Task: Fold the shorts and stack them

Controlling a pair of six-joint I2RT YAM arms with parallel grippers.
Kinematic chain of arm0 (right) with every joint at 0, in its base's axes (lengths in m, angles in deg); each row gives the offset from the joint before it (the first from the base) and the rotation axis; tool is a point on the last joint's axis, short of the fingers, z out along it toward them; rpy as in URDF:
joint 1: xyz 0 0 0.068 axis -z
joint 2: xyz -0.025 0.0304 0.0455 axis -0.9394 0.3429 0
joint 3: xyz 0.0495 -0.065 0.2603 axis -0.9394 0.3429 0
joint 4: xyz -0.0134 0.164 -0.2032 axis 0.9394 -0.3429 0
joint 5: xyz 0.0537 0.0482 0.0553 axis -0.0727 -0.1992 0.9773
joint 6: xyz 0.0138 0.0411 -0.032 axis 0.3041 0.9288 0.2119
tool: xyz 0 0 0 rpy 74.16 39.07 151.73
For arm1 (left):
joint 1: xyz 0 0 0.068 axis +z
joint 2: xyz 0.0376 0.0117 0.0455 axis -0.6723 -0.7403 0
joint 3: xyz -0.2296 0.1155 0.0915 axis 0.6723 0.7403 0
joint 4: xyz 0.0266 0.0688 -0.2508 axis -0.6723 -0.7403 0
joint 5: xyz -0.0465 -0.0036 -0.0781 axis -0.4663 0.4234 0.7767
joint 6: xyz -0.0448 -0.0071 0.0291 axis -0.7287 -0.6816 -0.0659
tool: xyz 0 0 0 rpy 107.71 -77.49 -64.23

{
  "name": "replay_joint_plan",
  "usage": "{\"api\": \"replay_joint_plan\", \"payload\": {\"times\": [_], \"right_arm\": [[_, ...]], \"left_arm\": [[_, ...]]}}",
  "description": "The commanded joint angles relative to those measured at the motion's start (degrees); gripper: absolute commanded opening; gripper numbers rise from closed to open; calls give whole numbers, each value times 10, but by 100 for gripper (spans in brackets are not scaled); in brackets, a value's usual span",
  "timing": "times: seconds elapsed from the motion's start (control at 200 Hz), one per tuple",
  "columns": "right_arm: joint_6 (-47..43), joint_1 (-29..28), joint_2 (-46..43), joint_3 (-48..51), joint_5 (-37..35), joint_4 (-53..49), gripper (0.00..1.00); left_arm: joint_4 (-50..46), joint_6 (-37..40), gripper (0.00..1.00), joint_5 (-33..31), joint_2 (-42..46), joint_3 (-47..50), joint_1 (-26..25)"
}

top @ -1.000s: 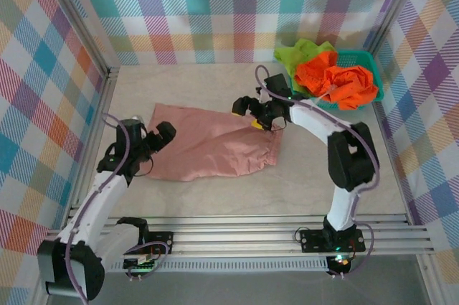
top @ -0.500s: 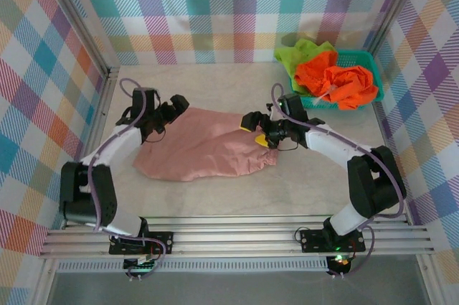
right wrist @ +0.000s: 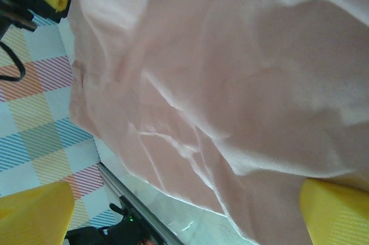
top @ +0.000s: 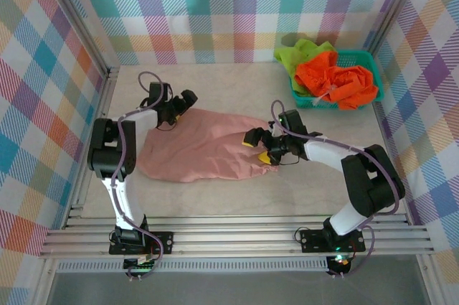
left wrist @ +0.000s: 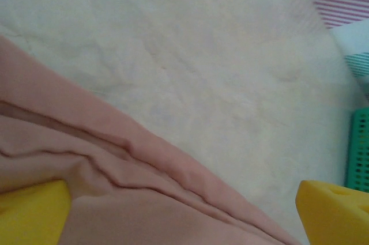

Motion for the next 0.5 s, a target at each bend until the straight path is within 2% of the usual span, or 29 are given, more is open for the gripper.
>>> {"api": "replay_joint_plan", "payload": {"times": [0.0,0.325,0.495], "right_arm": [[-9,-4,8,25,2,-2,99],[-34,-1,0,73,30,-21,100],[-29,-1,-47,56,67,-21,99]], "left_arm": [[21,9,100,-3,-31,-24,22],[1,37,100,-13,-67,-39,52],[9,44,100,11,-12,-28,51]]}}
